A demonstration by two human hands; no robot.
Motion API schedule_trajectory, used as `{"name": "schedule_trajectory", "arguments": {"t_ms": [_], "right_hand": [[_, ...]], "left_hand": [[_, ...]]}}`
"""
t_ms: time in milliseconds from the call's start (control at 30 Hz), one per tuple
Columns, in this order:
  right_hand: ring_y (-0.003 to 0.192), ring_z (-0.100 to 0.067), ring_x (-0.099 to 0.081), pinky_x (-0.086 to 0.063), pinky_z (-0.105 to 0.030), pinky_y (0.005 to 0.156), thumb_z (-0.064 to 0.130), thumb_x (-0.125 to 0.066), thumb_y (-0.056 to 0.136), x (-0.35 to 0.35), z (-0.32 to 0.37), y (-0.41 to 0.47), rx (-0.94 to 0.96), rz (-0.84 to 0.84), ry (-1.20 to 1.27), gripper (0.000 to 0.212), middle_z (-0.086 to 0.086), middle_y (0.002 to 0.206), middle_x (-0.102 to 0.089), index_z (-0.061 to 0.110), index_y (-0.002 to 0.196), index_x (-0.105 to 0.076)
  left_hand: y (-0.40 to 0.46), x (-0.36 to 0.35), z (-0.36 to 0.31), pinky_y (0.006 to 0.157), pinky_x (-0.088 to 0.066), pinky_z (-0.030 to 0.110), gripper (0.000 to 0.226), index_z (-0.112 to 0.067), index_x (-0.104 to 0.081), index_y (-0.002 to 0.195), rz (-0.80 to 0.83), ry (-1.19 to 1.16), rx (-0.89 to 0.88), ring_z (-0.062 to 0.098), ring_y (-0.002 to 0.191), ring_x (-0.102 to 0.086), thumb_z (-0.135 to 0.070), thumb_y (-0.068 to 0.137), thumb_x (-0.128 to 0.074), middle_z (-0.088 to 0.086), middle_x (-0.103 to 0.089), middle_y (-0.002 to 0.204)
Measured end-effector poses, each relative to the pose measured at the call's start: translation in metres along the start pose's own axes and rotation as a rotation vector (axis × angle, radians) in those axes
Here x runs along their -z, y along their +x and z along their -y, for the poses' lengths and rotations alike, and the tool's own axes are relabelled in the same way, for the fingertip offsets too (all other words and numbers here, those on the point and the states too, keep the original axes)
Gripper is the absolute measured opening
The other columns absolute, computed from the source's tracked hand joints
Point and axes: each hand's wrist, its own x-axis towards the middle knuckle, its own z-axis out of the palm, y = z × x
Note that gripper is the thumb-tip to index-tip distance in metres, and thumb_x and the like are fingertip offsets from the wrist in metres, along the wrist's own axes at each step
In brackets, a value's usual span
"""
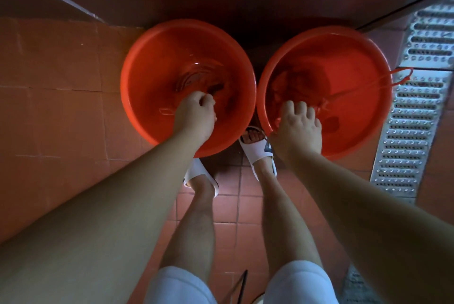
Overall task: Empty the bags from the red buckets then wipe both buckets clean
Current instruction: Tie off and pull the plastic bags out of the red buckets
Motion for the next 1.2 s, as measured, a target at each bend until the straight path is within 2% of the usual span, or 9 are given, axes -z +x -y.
{"name": "schedule_trajectory", "arguments": {"t_ms": [167, 333, 467, 600, 733, 900, 1033, 1100, 1200], "right_hand": [[0.112, -0.033, -0.051, -0.041, -0.044, 0.091, 0.024, -0.051, 0.094, -0.008, -0.033, 0.016, -0.008, -0.041, 0.108, 0.024, -0.008, 0.114, -0.060, 0.015, 0.114, -0.061], [0.091, -0.036, -0.062, -0.035, -0.032, 0.068, 0.021, -0.054, 0.092, 0.009, -0.064, 0.036, -0.128, -0.026, 0.628, 0.017, -0.012, 0.096, -0.069, 0.016, 0.106, -0.061], [0.097, -0.039, -0.063, -0.044, -0.036, 0.073, 0.023, -0.053, 0.094, 0.029, -0.112, 0.061, -0.177, -0.158, 0.593, 0.019, -0.016, 0.101, -0.071, 0.012, 0.106, -0.064], [0.101, -0.036, -0.064, -0.041, -0.031, 0.077, 0.028, -0.052, 0.093, 0.040, -0.159, 0.085, -0.321, -0.192, 0.542, 0.027, -0.015, 0.106, -0.071, 0.011, 0.110, -0.065], [0.100, -0.038, -0.064, -0.042, -0.033, 0.076, 0.023, -0.053, 0.088, 0.045, -0.187, 0.097, -0.429, -0.231, 0.516, 0.032, -0.018, 0.108, -0.069, 0.011, 0.118, -0.057], [0.107, -0.036, -0.065, -0.050, -0.039, 0.090, 0.029, -0.059, 0.082, 0.044, -0.211, 0.118, -0.630, -0.253, 0.554, 0.061, -0.017, 0.117, -0.067, 0.011, 0.138, -0.045], [0.062, -0.025, -0.075, -0.063, -0.047, 0.067, 0.027, -0.062, 0.081, 0.037, -0.226, 0.137, -0.671, -0.141, 0.827, 0.045, -0.004, 0.087, -0.072, 0.015, 0.124, -0.057], [0.064, -0.026, -0.075, -0.063, -0.045, 0.064, 0.025, -0.057, 0.080, 0.036, -0.230, 0.141, -0.630, -0.120, 0.852, 0.033, -0.007, 0.078, -0.073, 0.014, 0.110, -0.067], [0.085, -0.028, -0.072, -0.060, -0.043, 0.079, 0.037, -0.051, 0.076, 0.044, -0.225, 0.135, -0.605, -0.157, 0.695, 0.044, -0.006, 0.092, -0.074, 0.017, 0.109, -0.072]], "left_hand": [[-0.006, -0.011, -0.001, 0.064, -0.039, 0.018, 0.026, -0.026, -0.072, 0.118, 0.019, 0.118, -0.141, 0.004, 0.083, -0.063, -0.036, 0.110, -0.050, -0.010, -0.071, 0.094], [0.001, -0.015, -0.011, 0.055, -0.038, 0.009, 0.019, -0.031, -0.071, 0.096, 0.002, 0.191, -0.203, -0.009, 0.069, -0.059, -0.034, 0.106, -0.055, -0.017, -0.065, 0.079], [0.014, -0.023, -0.021, 0.048, -0.042, 0.021, 0.030, -0.026, -0.072, 0.087, 0.088, 0.108, -0.091, 0.001, 0.050, -0.058, -0.030, 0.107, -0.050, -0.011, -0.066, 0.060], [0.021, -0.033, -0.026, 0.052, -0.039, 0.027, 0.032, -0.029, -0.070, 0.085, 0.121, 0.212, -0.096, 0.014, 0.059, -0.062, -0.035, 0.106, -0.047, -0.004, -0.066, 0.063], [0.022, -0.046, -0.029, 0.052, -0.039, 0.026, 0.033, -0.029, -0.069, 0.084, 0.089, 0.222, -0.053, 0.016, 0.061, -0.064, -0.036, 0.106, -0.046, -0.003, -0.068, 0.063], [0.023, -0.054, -0.029, 0.056, -0.039, 0.028, 0.037, -0.031, -0.068, 0.080, 0.080, 0.278, -0.067, 0.016, 0.066, -0.063, -0.042, 0.108, -0.047, -0.003, -0.069, 0.071], [0.026, -0.056, -0.028, 0.060, -0.042, 0.029, 0.038, -0.029, -0.069, 0.081, 0.102, 0.310, -0.058, 0.017, 0.073, -0.064, -0.043, 0.108, -0.047, -0.002, -0.070, 0.078], [0.028, -0.057, -0.029, 0.061, -0.042, 0.030, 0.039, -0.029, -0.068, 0.081, 0.092, 0.311, -0.044, 0.017, 0.074, -0.064, -0.045, 0.109, -0.046, -0.003, -0.070, 0.079], [0.029, -0.056, -0.033, 0.062, -0.041, 0.032, 0.044, -0.028, -0.065, 0.080, 0.041, 0.305, -0.010, 0.017, 0.075, -0.061, -0.049, 0.110, -0.040, -0.004, -0.067, 0.081]]}}
